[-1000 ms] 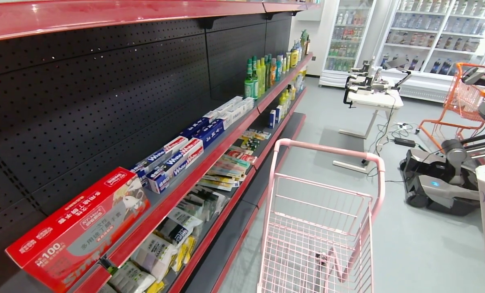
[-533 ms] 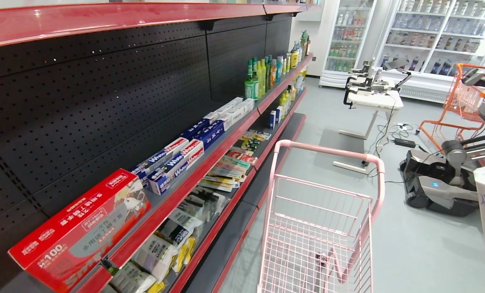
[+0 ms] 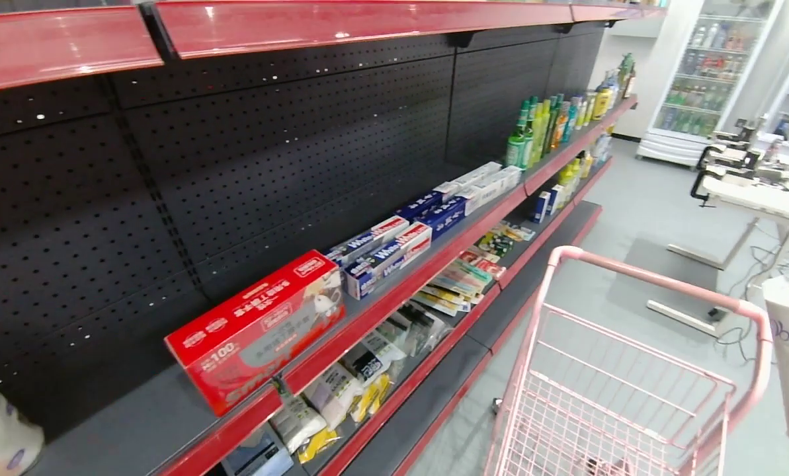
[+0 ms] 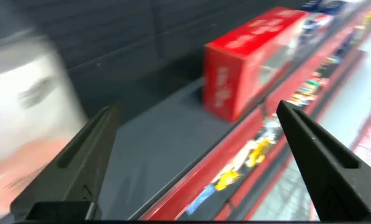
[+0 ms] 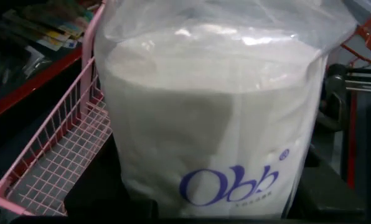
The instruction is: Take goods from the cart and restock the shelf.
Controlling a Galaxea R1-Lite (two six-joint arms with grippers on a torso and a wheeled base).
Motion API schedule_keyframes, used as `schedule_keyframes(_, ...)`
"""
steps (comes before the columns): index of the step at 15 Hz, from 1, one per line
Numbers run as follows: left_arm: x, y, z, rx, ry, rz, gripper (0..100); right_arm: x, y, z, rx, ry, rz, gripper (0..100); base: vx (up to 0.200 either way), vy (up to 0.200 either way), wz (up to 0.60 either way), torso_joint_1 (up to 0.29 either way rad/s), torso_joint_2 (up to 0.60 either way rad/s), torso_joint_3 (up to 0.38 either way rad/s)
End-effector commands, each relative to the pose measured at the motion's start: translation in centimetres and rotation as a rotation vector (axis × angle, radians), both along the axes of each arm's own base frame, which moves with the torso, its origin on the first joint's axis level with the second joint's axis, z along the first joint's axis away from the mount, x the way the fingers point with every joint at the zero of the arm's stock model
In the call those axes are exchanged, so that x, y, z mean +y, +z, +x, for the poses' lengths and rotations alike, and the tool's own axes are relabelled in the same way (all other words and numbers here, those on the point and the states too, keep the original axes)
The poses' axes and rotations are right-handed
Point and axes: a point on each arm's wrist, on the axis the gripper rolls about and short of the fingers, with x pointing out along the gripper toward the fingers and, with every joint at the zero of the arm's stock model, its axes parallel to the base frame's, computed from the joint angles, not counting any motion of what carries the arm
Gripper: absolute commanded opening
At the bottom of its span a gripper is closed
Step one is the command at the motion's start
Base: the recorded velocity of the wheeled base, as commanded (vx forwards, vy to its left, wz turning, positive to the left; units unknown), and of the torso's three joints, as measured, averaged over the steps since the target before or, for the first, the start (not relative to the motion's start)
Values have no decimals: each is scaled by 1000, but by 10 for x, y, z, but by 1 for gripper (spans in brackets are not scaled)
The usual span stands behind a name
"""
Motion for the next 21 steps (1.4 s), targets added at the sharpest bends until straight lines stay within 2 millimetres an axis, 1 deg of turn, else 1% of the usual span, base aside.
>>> schedule_keyframes(1,0,0,0,0,0,-1,100,0,-1,1,6,0,0,0,0,0,600,-2,2,2)
schedule_keyframes(7,0,0,0,0,1,-1,100,0,-3,-2,3,-1,0,0,0,0,600,1,1,2)
schedule_keyframes(10,0,0,0,0,1,-1,100,2,-5,-12,-26,-8,-4,0,0,0,600,1,2,2)
schedule_keyframes(15,0,0,0,0,1,-1,100,2,-4,-16,-43,-14,-9,0,0,0,600,2,3,3)
schedule_keyframes(19,0,0,0,0,1,-3,100,3,-11,-25,-57,-21,-25,0,0,0,600,2,1,5)
schedule_keyframes(21,0,0,0,-2,1,-3,100,4,-13,-31,-73,-27,-31,0,0,0,0,0,0,0)
